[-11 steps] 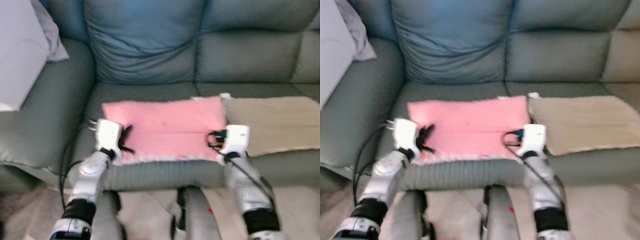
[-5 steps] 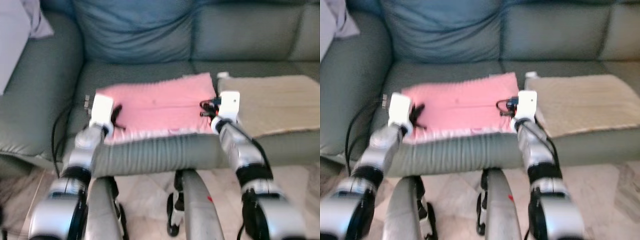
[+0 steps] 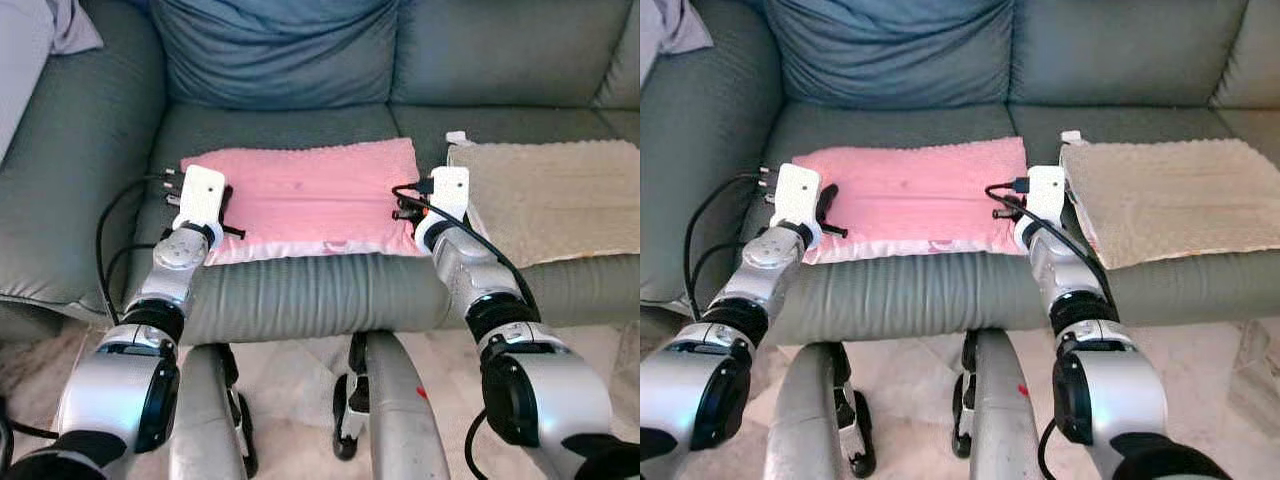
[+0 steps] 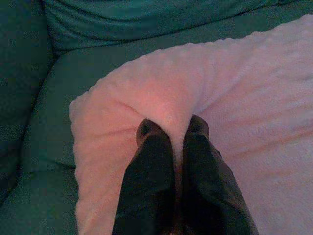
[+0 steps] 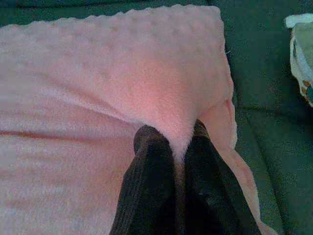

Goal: Move the pillow to the sofa

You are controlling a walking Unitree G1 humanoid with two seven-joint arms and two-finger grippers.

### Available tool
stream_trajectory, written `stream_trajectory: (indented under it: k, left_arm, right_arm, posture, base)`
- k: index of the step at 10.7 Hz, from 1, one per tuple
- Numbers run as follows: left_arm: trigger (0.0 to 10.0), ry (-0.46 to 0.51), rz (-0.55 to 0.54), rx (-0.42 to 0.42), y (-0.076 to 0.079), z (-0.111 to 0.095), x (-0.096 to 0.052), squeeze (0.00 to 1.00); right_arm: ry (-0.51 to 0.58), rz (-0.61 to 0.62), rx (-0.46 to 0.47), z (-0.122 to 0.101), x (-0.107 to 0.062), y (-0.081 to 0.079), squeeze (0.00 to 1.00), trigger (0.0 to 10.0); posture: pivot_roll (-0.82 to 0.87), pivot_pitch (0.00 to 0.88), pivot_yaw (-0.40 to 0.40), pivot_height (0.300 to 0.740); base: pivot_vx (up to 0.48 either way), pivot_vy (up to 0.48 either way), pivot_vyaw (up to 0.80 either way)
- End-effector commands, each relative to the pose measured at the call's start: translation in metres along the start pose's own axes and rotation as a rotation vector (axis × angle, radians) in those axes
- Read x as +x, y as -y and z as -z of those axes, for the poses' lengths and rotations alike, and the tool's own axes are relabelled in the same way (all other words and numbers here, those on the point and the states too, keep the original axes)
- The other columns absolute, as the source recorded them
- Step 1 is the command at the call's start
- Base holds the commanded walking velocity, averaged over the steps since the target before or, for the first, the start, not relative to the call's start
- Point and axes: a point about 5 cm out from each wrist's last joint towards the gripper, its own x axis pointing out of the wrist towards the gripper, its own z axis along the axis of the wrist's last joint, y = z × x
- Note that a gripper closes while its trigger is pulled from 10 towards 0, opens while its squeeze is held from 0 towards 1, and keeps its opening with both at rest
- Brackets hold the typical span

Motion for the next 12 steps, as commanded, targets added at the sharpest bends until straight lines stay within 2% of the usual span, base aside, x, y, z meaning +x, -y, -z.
stream_trajectory:
  k: [1,4,8,12]
  left_arm:
    - [10.0,-0.03,-0.068,-0.013,-0.016,0.007,-0.004,1.0]
    - [10.0,-0.024,-0.062,-0.02,-0.012,0.006,-0.002,1.0]
    - [10.0,-0.005,-0.12,-0.013,-0.015,0.0,0.0,1.0]
    - [10.0,-0.006,-0.146,0.035,-0.019,0.001,-0.001,1.0]
  right_arm:
    - [0.003,0.075,0.024,0.001,-0.003,0.018,1.0,10.0]
    - [0.006,0.068,0.033,0.004,-0.002,0.013,1.0,10.0]
    - [0.058,0.095,0.042,-0.008,-0.001,0.018,1.0,10.0]
    - [0.106,0.105,0.045,-0.016,0.0,0.016,1.0,10.0]
  posture:
    - [-0.03,0.277,-0.079,0.595]
    - [-0.04,0.262,-0.085,0.595]
    - [-0.05,0.245,-0.09,0.595]
    - [-0.06,0.221,-0.089,0.595]
  base:
    - [0.0,0.0,0.0]
    - [0.0,0.0,0.0]
    - [0.0,0.0,0.0]
    - [0.0,0.0,0.0]
